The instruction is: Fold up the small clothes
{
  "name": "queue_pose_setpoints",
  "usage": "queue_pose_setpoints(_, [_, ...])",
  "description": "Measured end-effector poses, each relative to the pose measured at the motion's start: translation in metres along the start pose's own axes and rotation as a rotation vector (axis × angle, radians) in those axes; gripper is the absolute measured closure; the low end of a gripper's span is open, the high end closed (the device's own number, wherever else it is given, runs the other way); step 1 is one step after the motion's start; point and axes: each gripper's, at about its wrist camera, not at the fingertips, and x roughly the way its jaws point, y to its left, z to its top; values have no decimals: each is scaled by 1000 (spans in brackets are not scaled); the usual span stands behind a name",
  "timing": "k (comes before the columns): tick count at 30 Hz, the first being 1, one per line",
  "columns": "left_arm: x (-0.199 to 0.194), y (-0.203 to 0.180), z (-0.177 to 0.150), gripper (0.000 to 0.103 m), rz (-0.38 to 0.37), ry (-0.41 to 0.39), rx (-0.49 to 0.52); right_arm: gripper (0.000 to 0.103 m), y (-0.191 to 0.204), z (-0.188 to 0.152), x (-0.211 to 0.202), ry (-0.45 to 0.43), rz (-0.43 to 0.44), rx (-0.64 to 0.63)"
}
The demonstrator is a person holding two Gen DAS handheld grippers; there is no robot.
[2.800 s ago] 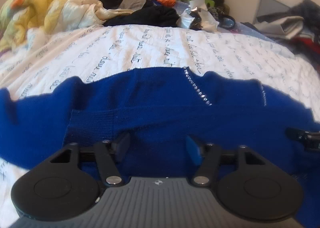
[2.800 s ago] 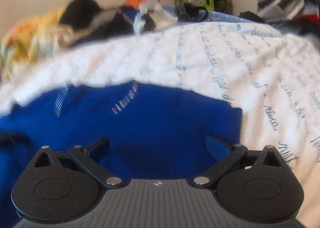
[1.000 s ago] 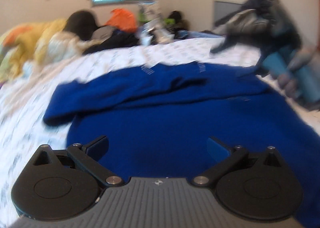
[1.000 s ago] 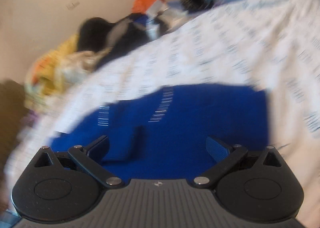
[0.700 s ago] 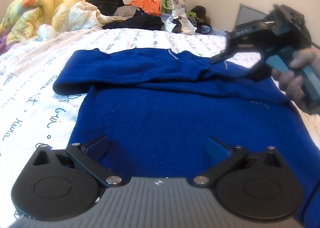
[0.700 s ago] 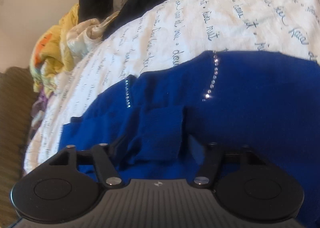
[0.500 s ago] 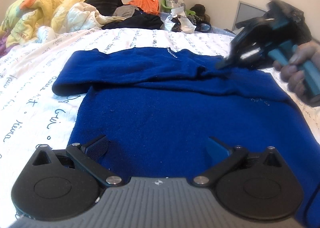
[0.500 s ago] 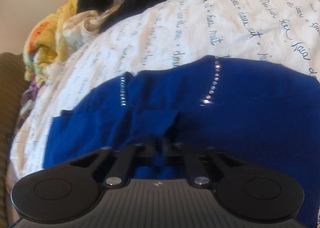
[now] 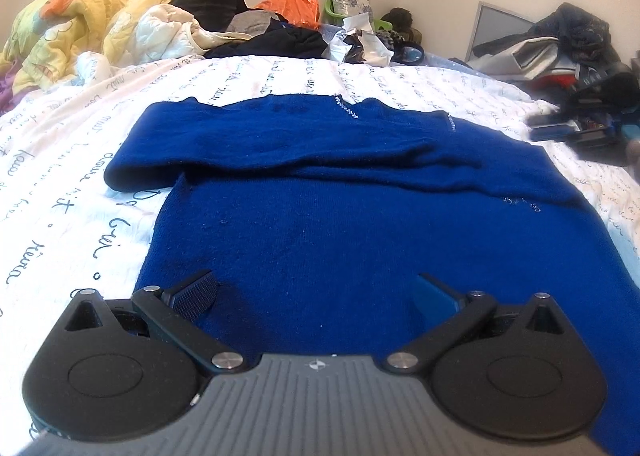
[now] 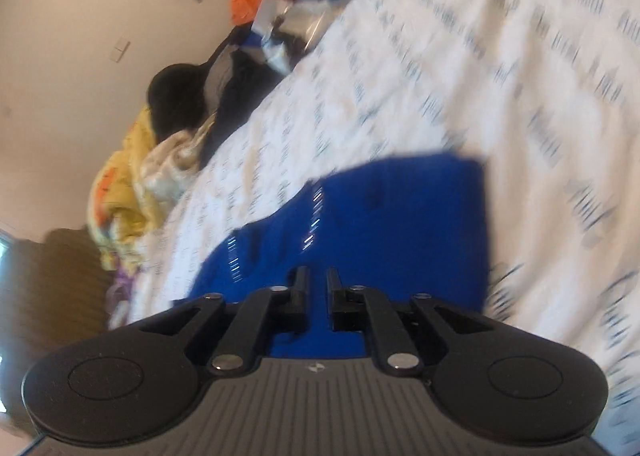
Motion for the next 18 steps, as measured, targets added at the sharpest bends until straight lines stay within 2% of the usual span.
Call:
queue_pose_setpoints(1, [0, 0, 0, 0, 1, 1, 2, 70, 3, -4, 10, 24, 44, 17])
queue_pose_setpoints(2, [0, -1, 0, 0, 3, 2, 4, 43, 7, -6, 20, 43, 74, 23])
queue_pose_setpoints(3, [0, -1, 0, 0, 5, 2, 6, 30, 12, -8, 31, 60, 89, 25])
queue_pose_setpoints(4, [0, -2, 0, 0, 7, 3, 8, 26, 17, -10, 43, 70, 86, 22])
queue_pose_setpoints(7, [0, -2, -1, 0, 7, 2, 8, 26, 25, -10, 73, 112, 26, 11])
queue_pose_setpoints(10, [0, -2, -1, 0, 6, 1, 5, 27, 36, -18, 90, 121, 15, -25])
queue_pose_setpoints(12, [0, -2, 0, 0, 7, 2, 6, 37, 49, -21, 99, 123, -13, -75])
queue_pose_setpoints(13, [0, -1, 0, 0, 7, 2, 7, 56, 53, -23, 102, 129, -36, -100])
queue_pose_setpoints(14, [0, -1, 0, 0, 7, 3, 8, 80, 56, -24, 108, 137, -63, -122])
queue_pose_setpoints(15, [0, -1, 0, 0, 7, 3, 8, 89, 59, -27, 112, 138, -94, -152])
queue_pose_setpoints(16, [0, -1, -1, 0, 6, 2, 8, 93, 60, -27, 114, 135, -109, -170])
queue_pose_setpoints(18, [0, -1, -1, 0, 5, 2, 7, 97, 66, -25, 106, 129, -82, -185])
